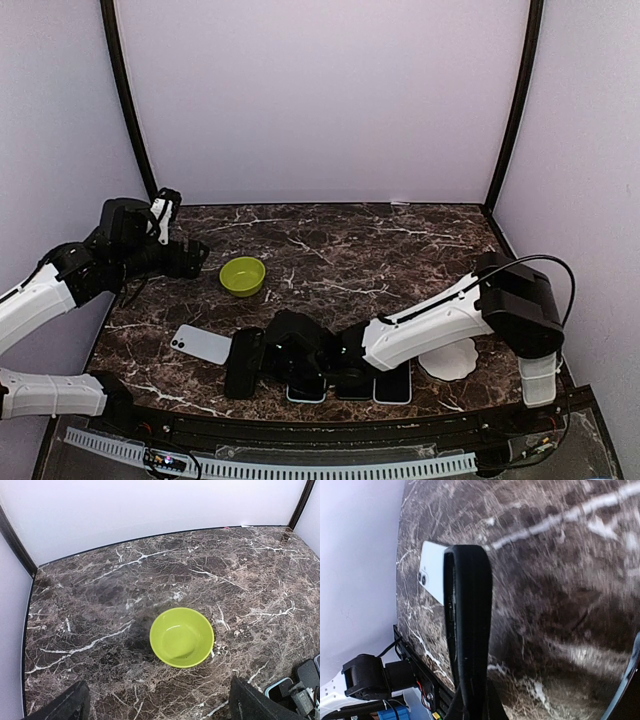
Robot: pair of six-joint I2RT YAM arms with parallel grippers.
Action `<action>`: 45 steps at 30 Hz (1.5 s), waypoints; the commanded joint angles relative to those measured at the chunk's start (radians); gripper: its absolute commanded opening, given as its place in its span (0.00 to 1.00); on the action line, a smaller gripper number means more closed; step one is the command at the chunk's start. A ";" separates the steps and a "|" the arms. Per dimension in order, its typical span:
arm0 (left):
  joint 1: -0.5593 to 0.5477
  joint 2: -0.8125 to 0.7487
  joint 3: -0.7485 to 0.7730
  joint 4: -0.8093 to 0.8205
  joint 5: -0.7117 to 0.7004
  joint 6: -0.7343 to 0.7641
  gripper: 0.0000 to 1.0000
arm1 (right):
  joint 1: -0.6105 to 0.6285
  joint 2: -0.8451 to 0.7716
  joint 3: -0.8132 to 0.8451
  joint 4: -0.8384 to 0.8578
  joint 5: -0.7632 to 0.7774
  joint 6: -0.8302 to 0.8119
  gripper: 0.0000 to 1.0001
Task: Put the phone into the phone case
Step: Place the phone case at the center of the board.
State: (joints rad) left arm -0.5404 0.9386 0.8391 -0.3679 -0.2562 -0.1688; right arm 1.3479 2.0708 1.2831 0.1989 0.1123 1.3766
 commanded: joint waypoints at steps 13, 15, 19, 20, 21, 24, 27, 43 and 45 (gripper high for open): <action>0.013 0.005 -0.024 0.030 -0.051 0.013 0.99 | 0.008 0.032 -0.070 0.004 0.036 0.073 0.29; 0.014 0.004 -0.027 0.032 -0.055 0.015 0.99 | 0.005 0.030 -0.055 -0.023 0.029 0.044 0.42; 0.016 0.010 -0.029 0.035 -0.061 0.018 0.99 | 0.002 0.002 0.027 -0.186 0.080 -0.082 0.57; 0.018 0.011 -0.028 0.035 -0.064 0.018 0.99 | 0.001 0.001 0.068 -0.258 0.095 -0.137 0.60; 0.019 0.012 -0.028 0.035 -0.066 0.018 0.99 | -0.002 0.006 0.121 -0.325 0.103 -0.198 0.63; 0.024 0.015 -0.029 0.036 -0.068 0.017 0.99 | -0.010 0.050 0.287 -0.530 0.130 -0.374 0.69; 0.029 0.019 -0.030 0.037 -0.073 0.019 0.99 | -0.028 0.082 0.377 -0.688 0.158 -0.440 0.71; 0.198 -0.014 -0.033 0.035 -0.037 -0.059 0.99 | -0.061 0.403 0.904 -0.617 -0.086 -1.117 0.99; 0.217 -0.004 -0.028 0.032 -0.020 -0.065 0.99 | -0.067 0.443 0.941 -0.609 -0.097 -1.146 0.99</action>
State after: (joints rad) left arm -0.3569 0.9363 0.8207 -0.3454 -0.3214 -0.2008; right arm 1.2926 2.4424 2.1395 -0.4095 0.0765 0.4103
